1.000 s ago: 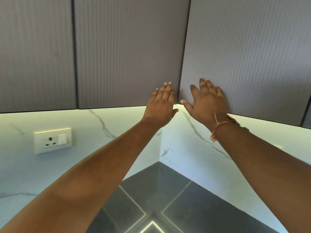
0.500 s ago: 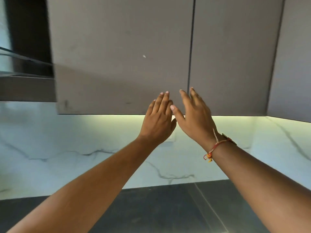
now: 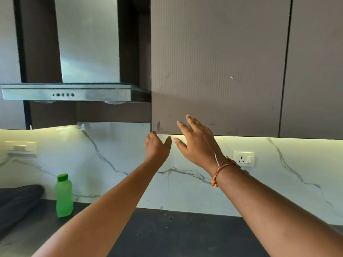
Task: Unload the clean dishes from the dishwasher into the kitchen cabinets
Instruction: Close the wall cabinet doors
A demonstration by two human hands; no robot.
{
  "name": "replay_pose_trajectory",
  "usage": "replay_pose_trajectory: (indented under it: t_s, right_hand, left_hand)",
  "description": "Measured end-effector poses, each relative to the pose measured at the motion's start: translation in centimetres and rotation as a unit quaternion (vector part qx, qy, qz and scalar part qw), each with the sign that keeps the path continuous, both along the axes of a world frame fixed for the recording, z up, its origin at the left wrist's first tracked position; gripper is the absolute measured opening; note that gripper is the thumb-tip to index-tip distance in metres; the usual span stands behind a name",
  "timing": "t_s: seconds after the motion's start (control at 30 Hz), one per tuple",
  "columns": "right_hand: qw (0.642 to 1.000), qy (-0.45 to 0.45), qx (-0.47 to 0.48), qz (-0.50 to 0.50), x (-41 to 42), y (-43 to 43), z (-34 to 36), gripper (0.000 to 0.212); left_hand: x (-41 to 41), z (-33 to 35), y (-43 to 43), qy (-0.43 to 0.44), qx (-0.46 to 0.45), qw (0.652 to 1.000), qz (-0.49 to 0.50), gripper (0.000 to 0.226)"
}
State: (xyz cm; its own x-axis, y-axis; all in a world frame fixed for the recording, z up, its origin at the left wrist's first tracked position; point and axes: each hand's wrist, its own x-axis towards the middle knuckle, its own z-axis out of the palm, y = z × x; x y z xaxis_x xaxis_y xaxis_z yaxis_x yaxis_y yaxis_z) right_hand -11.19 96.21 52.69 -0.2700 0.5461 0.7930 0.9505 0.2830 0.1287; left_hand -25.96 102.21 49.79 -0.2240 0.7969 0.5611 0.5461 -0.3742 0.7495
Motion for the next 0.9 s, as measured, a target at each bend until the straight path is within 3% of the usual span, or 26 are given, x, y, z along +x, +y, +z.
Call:
replay_pose_trajectory:
  t_s: [0.1,0.27,0.43,0.53,0.6,0.9]
  right_hand:
    - [0.999,-0.009,-0.028,-0.017,-2.1,2.3,-0.1,0.063]
    - [0.996,0.026,-0.08,-0.041,-3.5,7.3,0.0,0.066]
    - [0.99,0.052,-0.094,-0.088,-4.9,11.7,-0.5,0.071]
    - [0.989,0.061,-0.078,-0.113,-6.0,12.5,-1.3,0.071]
    - [0.986,0.084,-0.078,-0.12,-6.7,12.5,-1.3,0.072]
    - [0.979,0.135,-0.024,-0.147,-10.6,6.7,-2.5,0.078]
  left_hand:
    - [-1.6,1.0,2.4,-0.139,-0.067,0.986,-0.062,0.058]
    - [-2.4,1.1,8.0,-0.303,-0.159,0.923,-0.178,0.069]
    - [-2.8,0.8,11.2,-0.484,-0.121,0.79,-0.357,0.041]
    - [-2.9,0.5,11.4,-0.55,-0.113,0.714,-0.417,0.046]
    - [-3.0,0.3,11.6,-0.585,-0.117,0.683,-0.421,0.05]
    - [-4.0,-2.1,5.6,-0.573,-0.097,0.666,-0.468,0.046]
